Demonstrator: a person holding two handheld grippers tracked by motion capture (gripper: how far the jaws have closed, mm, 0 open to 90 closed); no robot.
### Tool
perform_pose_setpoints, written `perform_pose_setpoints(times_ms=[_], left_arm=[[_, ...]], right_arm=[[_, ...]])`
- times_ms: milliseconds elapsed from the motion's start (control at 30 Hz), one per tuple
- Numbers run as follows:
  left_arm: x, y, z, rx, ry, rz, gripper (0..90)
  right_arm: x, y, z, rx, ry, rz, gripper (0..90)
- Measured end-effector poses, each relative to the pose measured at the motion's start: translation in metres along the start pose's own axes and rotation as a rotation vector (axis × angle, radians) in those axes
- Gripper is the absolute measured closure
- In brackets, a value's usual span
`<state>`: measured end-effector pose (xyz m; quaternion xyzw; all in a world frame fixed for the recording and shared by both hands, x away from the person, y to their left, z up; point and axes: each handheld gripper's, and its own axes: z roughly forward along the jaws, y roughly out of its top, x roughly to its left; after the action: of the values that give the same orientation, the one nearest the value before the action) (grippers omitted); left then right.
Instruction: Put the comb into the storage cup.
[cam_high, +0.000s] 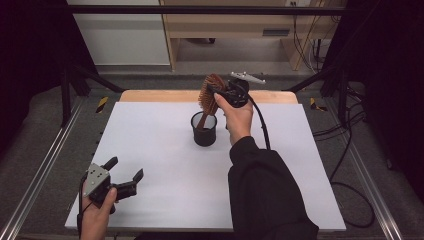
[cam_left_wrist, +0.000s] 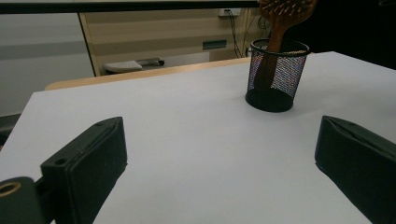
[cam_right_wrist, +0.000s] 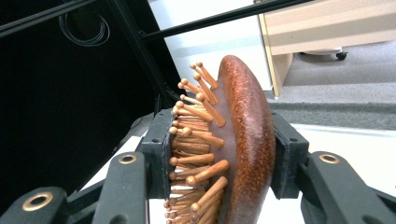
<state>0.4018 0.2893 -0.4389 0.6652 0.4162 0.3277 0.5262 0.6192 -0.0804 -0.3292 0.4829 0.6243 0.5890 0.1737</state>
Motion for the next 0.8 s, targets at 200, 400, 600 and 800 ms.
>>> perform_pose_setpoints(times_ms=[200,400,600,800], left_arm=[[0.000,0.000,0.000,-0.002,-0.002,-0.003,2.7],[0.000,0.000,0.000,-0.001,-0.004,-0.003,2.8],[0.000,0.000,0.000,0.001,-0.005,0.001,2.8],[0.000,0.000,0.000,-0.002,-0.005,-0.003,2.8]], right_arm=[[0.001,-0.004,0.003,0.008,0.003,0.007,51.4],[0.002,-0.006,0.005,0.016,0.002,0.000,51.4],[0.000,-0.010,0.006,0.023,0.000,0.012,51.3],[-0.001,-0.013,0.008,0.027,-0.002,0.016,51.2]])
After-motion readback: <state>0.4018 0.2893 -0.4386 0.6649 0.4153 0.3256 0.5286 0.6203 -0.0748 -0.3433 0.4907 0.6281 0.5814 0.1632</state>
